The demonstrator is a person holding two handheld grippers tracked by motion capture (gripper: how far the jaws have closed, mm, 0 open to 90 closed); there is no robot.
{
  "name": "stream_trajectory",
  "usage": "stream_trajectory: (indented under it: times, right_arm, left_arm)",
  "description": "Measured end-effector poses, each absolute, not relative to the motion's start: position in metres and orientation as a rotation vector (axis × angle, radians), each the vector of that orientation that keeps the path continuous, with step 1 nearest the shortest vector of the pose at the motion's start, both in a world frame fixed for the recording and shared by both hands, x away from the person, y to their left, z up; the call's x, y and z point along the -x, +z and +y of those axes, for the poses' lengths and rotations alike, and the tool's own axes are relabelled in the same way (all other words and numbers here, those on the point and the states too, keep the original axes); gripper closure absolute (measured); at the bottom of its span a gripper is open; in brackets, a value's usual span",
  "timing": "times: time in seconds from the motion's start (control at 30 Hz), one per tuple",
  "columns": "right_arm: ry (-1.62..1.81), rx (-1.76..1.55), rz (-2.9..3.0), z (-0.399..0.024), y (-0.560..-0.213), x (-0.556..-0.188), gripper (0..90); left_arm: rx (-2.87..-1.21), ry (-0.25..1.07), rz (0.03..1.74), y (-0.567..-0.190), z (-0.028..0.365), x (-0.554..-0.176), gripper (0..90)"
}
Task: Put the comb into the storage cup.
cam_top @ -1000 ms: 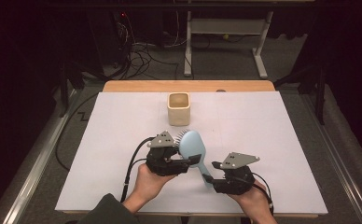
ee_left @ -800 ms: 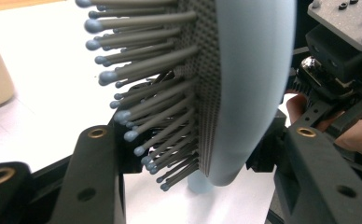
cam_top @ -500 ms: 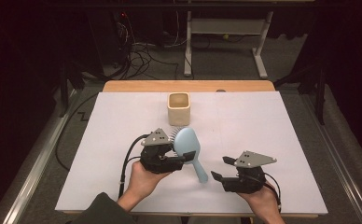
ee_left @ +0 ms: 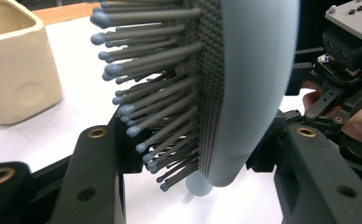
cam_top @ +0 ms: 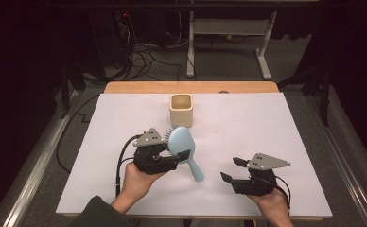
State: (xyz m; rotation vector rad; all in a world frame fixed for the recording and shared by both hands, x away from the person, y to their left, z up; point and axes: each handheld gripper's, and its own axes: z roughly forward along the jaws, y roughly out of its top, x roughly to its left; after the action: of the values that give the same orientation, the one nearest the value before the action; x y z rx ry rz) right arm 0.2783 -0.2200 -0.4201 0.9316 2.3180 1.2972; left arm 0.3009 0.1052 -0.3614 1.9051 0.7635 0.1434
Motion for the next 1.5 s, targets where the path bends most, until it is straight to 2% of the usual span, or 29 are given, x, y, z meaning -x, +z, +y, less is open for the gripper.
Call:
stream_trajectory:
  times: [0.8,1.5]
  right_arm:
    - [1.385,-1.019,2.154,-0.265,-0.425,-0.277,30.7]
    - [1.423,-1.106,2.033,-0.300,-0.445,-0.268,28.9]
  left_arm:
    - [-1.886,0.183,0.816,-0.358,0.122,-0.307,50.9]
    - [-1.863,0.236,0.854,-0.344,0.140,-0.314,50.7]
